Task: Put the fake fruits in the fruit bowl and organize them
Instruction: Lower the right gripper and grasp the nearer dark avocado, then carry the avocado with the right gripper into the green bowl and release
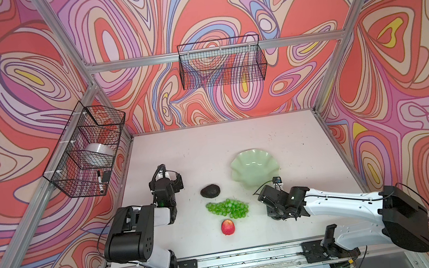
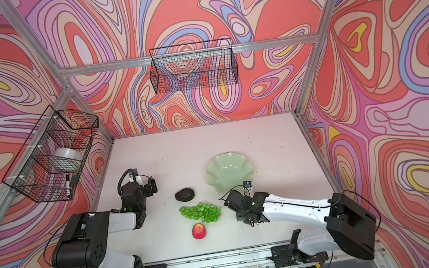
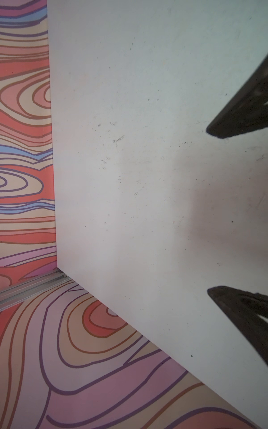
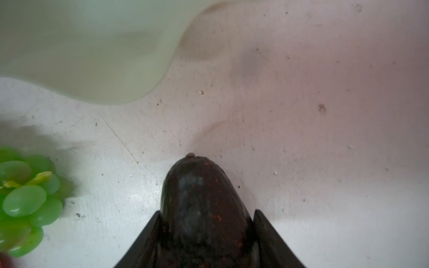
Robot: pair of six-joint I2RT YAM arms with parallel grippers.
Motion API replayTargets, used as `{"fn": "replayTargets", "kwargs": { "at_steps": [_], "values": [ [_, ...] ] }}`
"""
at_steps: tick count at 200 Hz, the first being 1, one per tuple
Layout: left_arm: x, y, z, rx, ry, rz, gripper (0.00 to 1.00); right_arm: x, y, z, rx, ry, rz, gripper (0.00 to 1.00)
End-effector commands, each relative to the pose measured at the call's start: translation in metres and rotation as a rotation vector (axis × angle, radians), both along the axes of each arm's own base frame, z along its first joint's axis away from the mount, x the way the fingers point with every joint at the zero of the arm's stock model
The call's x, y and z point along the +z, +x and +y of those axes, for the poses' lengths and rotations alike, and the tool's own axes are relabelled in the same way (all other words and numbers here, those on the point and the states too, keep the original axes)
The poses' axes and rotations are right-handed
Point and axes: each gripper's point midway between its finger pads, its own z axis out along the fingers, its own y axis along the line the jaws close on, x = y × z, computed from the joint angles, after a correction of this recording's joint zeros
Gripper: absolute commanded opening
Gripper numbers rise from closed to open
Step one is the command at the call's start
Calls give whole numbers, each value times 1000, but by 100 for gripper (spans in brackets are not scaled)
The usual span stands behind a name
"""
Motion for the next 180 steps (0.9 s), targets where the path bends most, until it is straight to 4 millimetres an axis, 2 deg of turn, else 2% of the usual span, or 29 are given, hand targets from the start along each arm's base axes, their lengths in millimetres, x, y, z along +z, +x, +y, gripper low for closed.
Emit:
{"fn": "replayTargets", "kwargs": {
  "at_steps": [1,27,39,53,70,89,115,144,180],
  "values": [
    [8,5,1,6,-8,-30,100,43,2,-12,-16,7,-68,47],
    [8,5,1,7,-8,-30,100,94,3,-21,-2,39,-144,45],
    [8,5,1,6,-9,-29,100,115,10,-16,25,43,-182,45],
    [8,5,1,7,-9,-30,100,129,26,-7,63,18,-212,46],
    [8,5,1,5,-9,-29,100,129,59,6,91,40,-192,45],
    [8,5,1,8,-7,-31,100,134,107,24,104,134,-236,43],
    [8,5,1,7,-9,-30,100,127,156,40,153,76,-234,43],
    [8,5,1,6,-8,-29,100,102,189,57,197,50,-195,43],
    [8,5,1,6,-9,-29,100,79,210,67,212,50,-178,42]
  ]
}}
